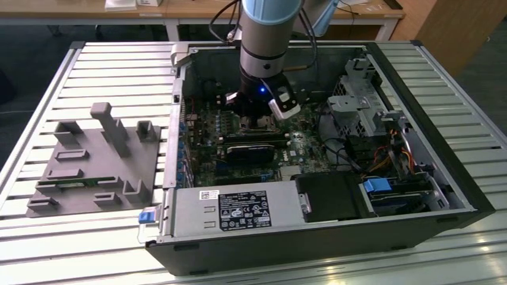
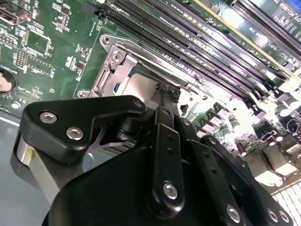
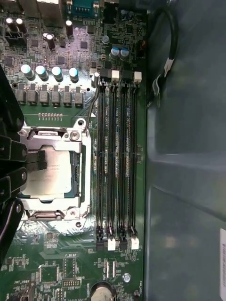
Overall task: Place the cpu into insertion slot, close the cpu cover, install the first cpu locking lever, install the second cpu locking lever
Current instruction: 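Close the cpu cover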
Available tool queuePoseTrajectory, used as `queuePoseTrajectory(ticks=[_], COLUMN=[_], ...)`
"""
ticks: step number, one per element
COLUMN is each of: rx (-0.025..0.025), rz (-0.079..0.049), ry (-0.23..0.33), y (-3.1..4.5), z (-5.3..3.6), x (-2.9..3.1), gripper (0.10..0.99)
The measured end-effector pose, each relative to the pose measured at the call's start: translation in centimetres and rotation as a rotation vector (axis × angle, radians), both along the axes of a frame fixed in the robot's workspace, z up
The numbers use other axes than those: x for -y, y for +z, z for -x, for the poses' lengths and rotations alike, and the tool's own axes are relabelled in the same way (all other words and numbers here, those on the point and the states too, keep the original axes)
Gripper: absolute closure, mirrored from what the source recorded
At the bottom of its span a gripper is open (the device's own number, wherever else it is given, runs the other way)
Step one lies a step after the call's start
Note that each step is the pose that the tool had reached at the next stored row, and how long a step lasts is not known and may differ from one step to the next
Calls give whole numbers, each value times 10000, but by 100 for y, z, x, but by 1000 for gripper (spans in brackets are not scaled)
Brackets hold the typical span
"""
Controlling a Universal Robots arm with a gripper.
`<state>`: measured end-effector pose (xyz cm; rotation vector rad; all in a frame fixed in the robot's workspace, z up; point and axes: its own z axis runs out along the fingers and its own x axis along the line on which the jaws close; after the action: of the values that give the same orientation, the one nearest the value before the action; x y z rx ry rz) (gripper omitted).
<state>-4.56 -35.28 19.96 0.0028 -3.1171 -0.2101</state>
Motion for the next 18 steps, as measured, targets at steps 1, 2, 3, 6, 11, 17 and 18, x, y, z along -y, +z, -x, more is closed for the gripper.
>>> queuePoseTrajectory(ticks=[1, 2, 3, 6, 11, 17, 18], rx=[-3, -2, -1, 2, 3, 3, 3], rz=[4, 3, 3, -5, -5, -5, -6], ry=[1, 2, 0, 1, 0, 0, -2], y=[-11, -18, -19, -22, -18, 10, 10], z=[1, 1, 3, 2, 2, 2, 3], x=[0, -2, -4, -9, -12, -22, -27], gripper=[984, 984, 984, 984, 984, 984, 984])
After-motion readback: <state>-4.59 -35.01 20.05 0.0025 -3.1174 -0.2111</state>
